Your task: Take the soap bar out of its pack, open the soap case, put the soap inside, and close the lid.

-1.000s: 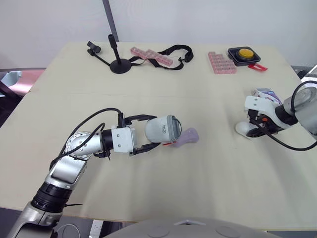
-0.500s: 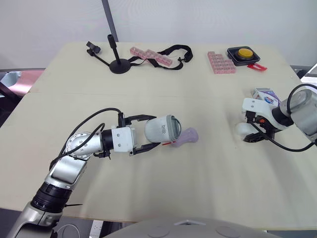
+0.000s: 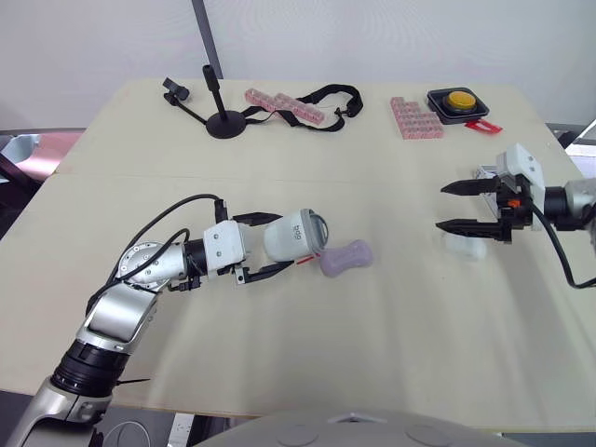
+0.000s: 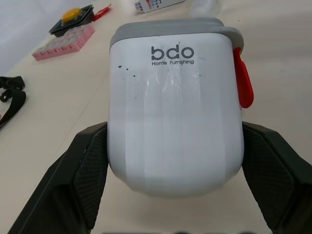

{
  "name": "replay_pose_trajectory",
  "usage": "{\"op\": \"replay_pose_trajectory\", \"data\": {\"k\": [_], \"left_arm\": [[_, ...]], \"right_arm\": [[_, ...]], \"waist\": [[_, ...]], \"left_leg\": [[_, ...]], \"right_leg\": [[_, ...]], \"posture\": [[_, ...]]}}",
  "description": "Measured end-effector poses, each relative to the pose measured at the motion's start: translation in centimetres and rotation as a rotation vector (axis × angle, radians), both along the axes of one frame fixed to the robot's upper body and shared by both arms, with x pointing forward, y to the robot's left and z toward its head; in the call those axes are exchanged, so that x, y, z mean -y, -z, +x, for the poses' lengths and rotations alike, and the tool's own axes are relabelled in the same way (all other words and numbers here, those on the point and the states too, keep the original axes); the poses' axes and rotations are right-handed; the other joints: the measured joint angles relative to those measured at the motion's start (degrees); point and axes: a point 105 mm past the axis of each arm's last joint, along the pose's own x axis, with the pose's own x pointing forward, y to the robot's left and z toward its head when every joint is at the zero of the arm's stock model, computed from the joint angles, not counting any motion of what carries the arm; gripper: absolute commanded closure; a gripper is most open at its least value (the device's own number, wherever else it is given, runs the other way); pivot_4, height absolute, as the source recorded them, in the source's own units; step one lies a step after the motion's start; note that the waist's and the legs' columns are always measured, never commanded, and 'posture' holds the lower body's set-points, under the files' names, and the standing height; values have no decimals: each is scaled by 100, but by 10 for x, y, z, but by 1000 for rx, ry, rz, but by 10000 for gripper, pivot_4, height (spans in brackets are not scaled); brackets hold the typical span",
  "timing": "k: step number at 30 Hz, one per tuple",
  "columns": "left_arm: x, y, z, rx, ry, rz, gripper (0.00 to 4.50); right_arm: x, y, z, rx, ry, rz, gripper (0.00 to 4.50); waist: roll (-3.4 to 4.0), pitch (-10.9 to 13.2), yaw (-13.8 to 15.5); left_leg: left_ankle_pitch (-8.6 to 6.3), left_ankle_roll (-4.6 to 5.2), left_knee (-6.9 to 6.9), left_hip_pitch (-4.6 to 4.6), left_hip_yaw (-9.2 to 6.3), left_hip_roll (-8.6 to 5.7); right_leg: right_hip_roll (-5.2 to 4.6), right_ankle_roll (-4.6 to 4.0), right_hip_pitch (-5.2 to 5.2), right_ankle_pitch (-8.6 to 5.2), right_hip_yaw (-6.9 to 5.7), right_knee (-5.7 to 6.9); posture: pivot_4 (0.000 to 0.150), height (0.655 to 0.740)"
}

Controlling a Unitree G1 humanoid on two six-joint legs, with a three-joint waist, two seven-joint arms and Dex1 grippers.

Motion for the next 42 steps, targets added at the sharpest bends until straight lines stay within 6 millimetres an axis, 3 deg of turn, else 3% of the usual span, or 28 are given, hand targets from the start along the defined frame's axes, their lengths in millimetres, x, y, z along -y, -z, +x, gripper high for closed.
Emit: {"op": "replay_pose_trajectory", "data": {"k": [2, 5, 6, 12, 18, 25, 33, 42], "left_arm": [[-6, -3, 5, -32, -28, 5, 10422], [-9, -5, 8, -42, -44, 6, 10422], [-11, -3, 9, -60, -56, 14, 10422], [-18, 7, 10, -137, -85, 74, 10422], [-18, 14, 0, -168, -43, 102, 10422], [-18, 5, -7, -141, 29, 88, 10422], [-41, 12, -15, -123, 111, 334, 10422], [-33, 17, -21, -167, 187, 483, 10422]], "right_arm": [[-14, 15, -29, 30, -76, 120, 352], [-17, 27, -45, 32, -98, 129, 352], [-23, 37, -61, 45, -132, 142, 352], [-48, 63, -96, 96, -220, 217, 352], [-56, 74, -104, 151, -237, 205, 352], [-64, 82, -100, 144, -163, 240, 352], [-67, 82, -90, 157, -113, 224, 352], [-70, 82, -87, 155, -104, 223, 352]], "waist": [[1, 0, 45], [3, 1, 52], [-2, -2, 51], [-1, -1, -137], [-1, -1, -223], [-1, -1, -215], [-1, -2, -226], [-1, -1, -224]], "left_leg": [[0, 1, 2, 9, -2, 0], [-2, 5, 1, 2, -2, -8], [-3, 4, 1, 5, -5, -1], [-2, 4, -3, 10, -3, -4], [-1, 6, -4, 10, -9, -6], [-1, 6, -4, 11, -11, -9], [0, 6, -9, 15, -11, -9], [0, 7, -12, 14, -12, -10]], "right_leg": [[-1, 0, -4, 0, -9, -1], [-11, 1, -10, 0, -15, -7], [-29, 1, -7, 0, -17, -9], [-37, 0, -11, 0, -28, -30], [-40, 0, -5, 0, -28, -34], [-42, 0, -2, 0, -33, -36], [-46, 1, 1, 0, -46, -42], [-49, 1, 1, 0, -50, -41]], "posture": [[1500, 7143], [1500, 7143], [1500, 7143], [1500, 7143], [1500, 7143], [1500, 7143], [1500, 7143], [1500, 7143]]}}
